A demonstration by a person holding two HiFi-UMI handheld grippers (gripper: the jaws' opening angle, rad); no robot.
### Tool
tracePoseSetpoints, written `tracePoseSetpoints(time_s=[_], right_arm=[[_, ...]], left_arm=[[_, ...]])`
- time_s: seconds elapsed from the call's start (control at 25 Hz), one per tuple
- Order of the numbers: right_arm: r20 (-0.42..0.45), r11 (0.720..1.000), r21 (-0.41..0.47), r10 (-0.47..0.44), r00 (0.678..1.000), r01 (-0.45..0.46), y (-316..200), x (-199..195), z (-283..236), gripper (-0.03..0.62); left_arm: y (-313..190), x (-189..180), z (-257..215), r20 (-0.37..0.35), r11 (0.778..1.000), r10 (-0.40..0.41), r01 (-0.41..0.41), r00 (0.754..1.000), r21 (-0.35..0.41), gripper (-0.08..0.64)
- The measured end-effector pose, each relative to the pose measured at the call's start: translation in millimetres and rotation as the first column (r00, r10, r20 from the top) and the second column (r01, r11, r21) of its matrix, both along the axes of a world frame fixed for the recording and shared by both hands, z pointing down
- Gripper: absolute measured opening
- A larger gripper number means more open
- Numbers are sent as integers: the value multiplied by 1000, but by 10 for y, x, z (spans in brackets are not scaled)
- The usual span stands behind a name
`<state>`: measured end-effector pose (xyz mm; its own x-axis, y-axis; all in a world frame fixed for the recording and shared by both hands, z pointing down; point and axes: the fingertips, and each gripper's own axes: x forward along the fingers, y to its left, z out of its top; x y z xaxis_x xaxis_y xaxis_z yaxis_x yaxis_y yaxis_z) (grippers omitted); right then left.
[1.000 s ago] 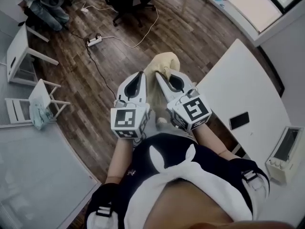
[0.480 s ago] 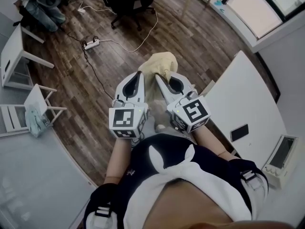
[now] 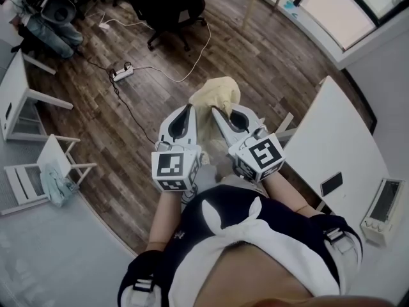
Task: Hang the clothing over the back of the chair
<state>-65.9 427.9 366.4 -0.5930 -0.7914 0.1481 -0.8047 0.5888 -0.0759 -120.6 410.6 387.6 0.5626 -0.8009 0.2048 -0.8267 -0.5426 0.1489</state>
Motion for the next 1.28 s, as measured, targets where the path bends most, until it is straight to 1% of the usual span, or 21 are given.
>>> tracePoseSetpoints(time_s=[0.12,0.32,0.44,0.6,0.72,0.88,1.04,1.28], right_arm=[[4,1000,4,3,1000,-3,-170,-122,-26,17],[-12,1000,-18,9,1000,-9,-373,-276,36,17],[-26,1000,-26,3,1000,-3,-484,-388,53,17],[-49,1000,-29,-14,999,12,-710,-456,71,17],[-50,999,-23,-23,998,22,-808,-441,43,17],[-47,999,1,-32,998,32,-1031,-352,-22,17],[-34,999,23,-44,998,45,-1398,-251,-84,17],[-27,995,69,-71,997,73,-2047,31,-200,17]], left_arm=[[-166,-134,15,-14,1000,20,-21,1000,-6,5],[-371,-331,128,-66,999,5,-8,998,-37,5],[-468,-388,123,-89,999,12,-16,996,-41,5],[-680,-411,119,-101,999,5,-10,995,-43,5],[-806,-393,59,-104,999,5,-8,995,-31,5],[-1067,-332,-47,-89,1000,-5,6,996,4,5],[-1457,-265,-134,-72,1000,-13,15,997,25,5],[-2101,15,-151,-47,1000,-10,12,999,25,5]])
